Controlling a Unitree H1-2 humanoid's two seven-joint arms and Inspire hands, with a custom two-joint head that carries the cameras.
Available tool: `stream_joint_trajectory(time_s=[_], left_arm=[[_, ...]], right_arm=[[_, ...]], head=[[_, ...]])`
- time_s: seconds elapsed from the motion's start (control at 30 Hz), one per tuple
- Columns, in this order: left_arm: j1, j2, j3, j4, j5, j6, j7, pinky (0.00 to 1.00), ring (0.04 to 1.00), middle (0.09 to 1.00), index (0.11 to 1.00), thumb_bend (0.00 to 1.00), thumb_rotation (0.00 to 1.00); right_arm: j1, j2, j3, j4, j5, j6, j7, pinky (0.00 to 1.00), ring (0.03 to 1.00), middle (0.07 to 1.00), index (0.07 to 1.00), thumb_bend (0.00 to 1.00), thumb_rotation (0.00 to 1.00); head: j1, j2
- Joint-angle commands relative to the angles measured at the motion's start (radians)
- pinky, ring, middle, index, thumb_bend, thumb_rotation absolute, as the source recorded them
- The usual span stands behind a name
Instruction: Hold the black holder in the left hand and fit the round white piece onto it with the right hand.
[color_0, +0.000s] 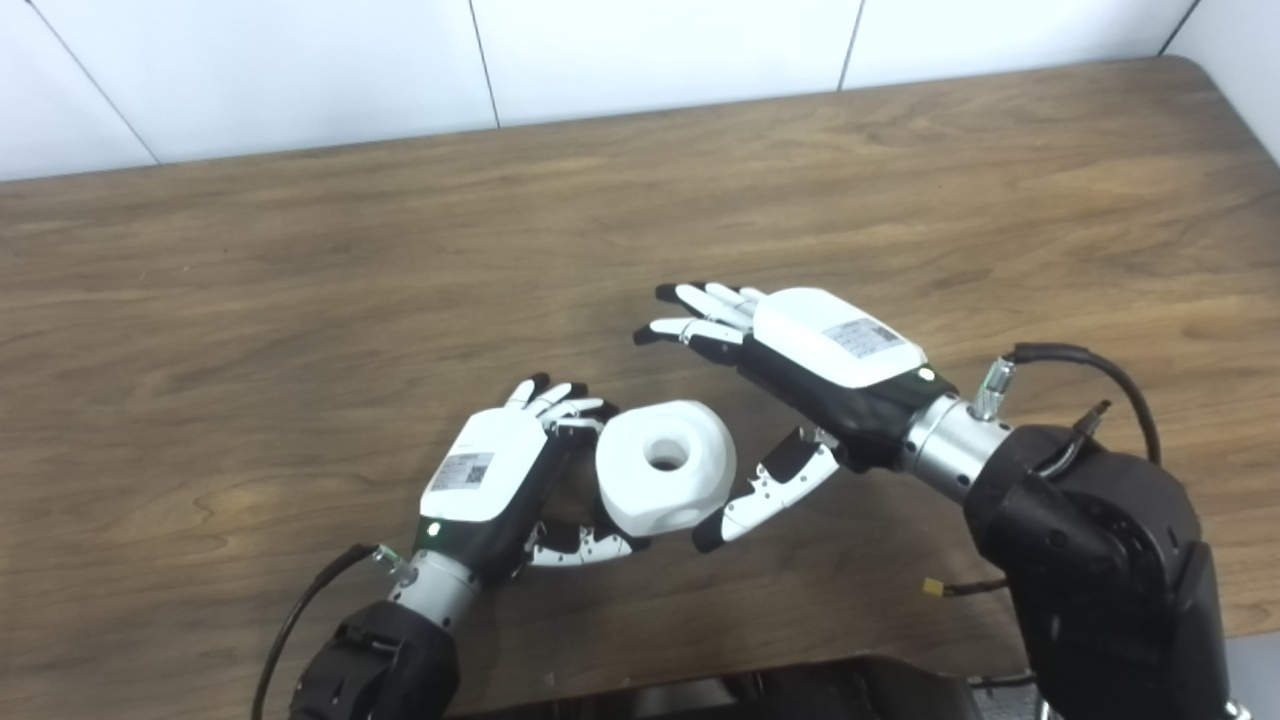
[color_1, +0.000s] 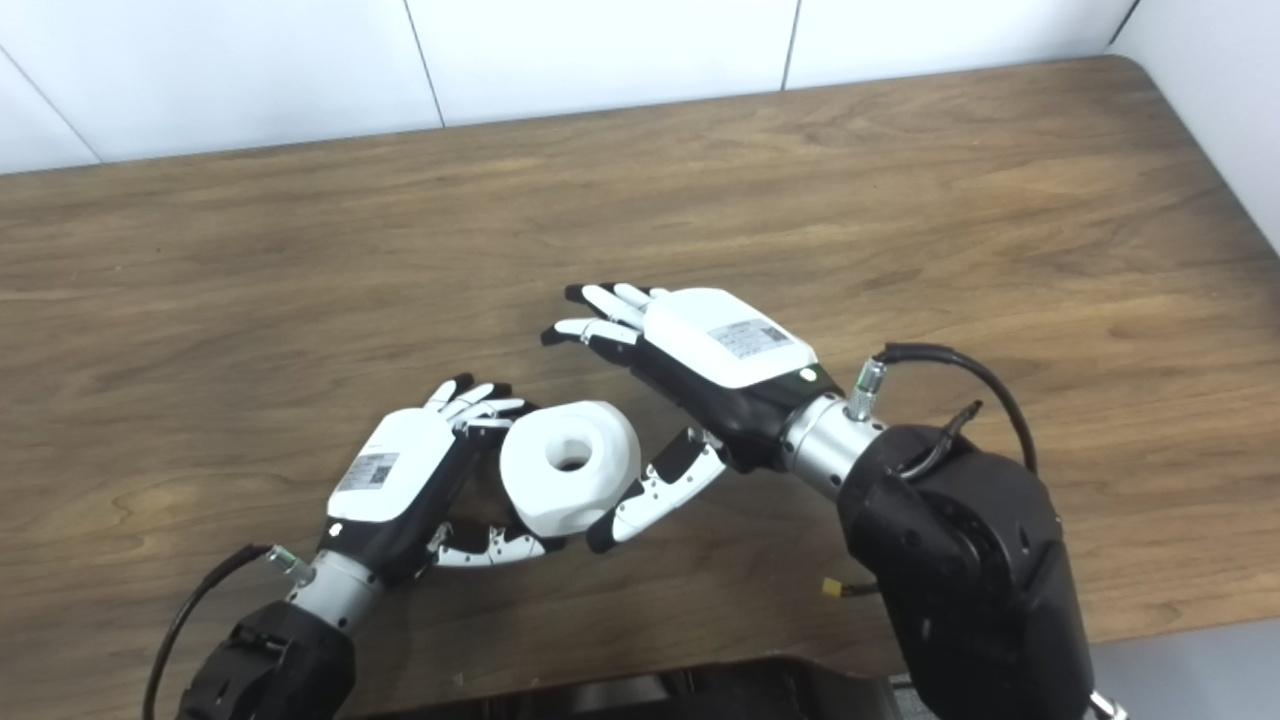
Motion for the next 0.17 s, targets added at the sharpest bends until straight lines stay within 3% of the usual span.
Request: stream_joint_trajectory(time_s=[0.0, 0.13], left_arm=[[-0.002, 0.006, -0.003, 0.006, 0.002, -0.003, -0.012, 1.00, 0.912, 0.799, 0.488, 0.52, 0.06], [-0.002, 0.009, 0.002, 0.004, -0.006, 0.000, -0.016, 1.00, 0.900, 0.784, 0.487, 0.52, 0.06]], right_arm=[[-0.042, -0.002, -0.021, -0.043, 0.007, 0.005, 0.004, 0.98, 1.000, 1.000, 0.921, 1.00, 0.46], [-0.063, 0.012, -0.055, -0.048, -0.005, 0.005, 0.033, 1.00, 1.000, 1.000, 0.926, 1.00, 0.46]], head=[[0.000, 0.000], [0.003, -0.001]])
